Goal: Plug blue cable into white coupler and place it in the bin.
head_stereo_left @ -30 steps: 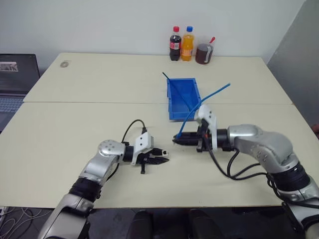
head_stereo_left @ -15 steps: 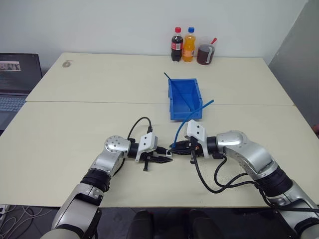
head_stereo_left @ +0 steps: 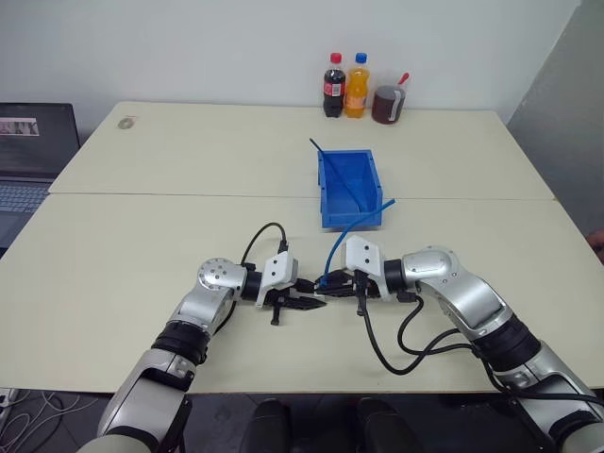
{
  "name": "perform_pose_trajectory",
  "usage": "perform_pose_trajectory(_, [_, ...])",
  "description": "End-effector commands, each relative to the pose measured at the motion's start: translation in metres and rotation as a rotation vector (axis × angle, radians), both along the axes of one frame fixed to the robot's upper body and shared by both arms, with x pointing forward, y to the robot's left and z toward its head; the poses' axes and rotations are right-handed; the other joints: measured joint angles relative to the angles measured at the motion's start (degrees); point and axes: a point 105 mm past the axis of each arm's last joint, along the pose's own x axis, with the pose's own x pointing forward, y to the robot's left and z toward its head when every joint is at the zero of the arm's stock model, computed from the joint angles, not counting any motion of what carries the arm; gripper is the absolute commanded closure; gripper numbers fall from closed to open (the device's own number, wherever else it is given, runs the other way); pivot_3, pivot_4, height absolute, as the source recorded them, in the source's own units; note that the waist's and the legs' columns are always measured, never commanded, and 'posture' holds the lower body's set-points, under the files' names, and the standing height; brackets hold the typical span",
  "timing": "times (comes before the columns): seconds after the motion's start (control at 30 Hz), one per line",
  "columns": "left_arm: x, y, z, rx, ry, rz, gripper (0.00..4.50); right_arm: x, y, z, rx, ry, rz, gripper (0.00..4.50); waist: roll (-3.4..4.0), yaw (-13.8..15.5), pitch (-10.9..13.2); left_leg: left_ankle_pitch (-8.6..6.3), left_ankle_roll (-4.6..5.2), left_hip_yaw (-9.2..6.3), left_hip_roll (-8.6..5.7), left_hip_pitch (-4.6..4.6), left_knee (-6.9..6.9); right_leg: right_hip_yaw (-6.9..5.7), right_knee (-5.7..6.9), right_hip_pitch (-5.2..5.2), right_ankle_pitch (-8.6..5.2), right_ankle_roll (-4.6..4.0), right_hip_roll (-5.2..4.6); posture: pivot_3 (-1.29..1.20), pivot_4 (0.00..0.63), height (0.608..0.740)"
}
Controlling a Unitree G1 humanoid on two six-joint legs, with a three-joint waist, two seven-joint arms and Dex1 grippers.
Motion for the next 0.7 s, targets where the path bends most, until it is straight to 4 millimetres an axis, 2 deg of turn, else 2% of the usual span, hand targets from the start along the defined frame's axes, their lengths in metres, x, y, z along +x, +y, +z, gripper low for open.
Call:
perform_pose_trajectory(0.03, [-0.009, -0.003, -0.013, 0.046, 0.043, -0.039, 3.72, 0.005, -0.011, -0.023, -0.114, 0.028, -0.017, 4.28, 0.01, 0.0, -0.2, 0.00, 0.00, 0.00, 0.00, 0.01, 0.00, 0.00, 0.01, 0.00, 0.00, 0.00, 0.00, 0.00, 0.150, 0.740])
perform_pose_trajectory(0.4, [-0.013, -0.002, -0.013, 0.048, 0.041, -0.045, 3.72, 0.011, -0.016, -0.036, -0.243, 0.087, 0.103, 4.28, 0.14, 0.0, -0.4, 0.00, 0.00, 0.00, 0.00, 0.05, 0.00, 0.00, 0.02, 0.04, 0.09, -0.16, 0.01, 0.00, 0.150, 0.740])
perform_pose_trajectory(0.7, [-0.014, 0.002, -0.012, 0.046, 0.023, -0.018, 3.72, 0.014, -0.011, -0.047, -0.220, 0.127, 0.089, 4.28, 0.25, -0.7, -0.7, 0.00, 0.01, 0.01, 0.06, 0.11, -0.01, 0.01, 0.09, 0.04, 0.09, -0.18, 0.05, 0.00, 0.150, 0.740])
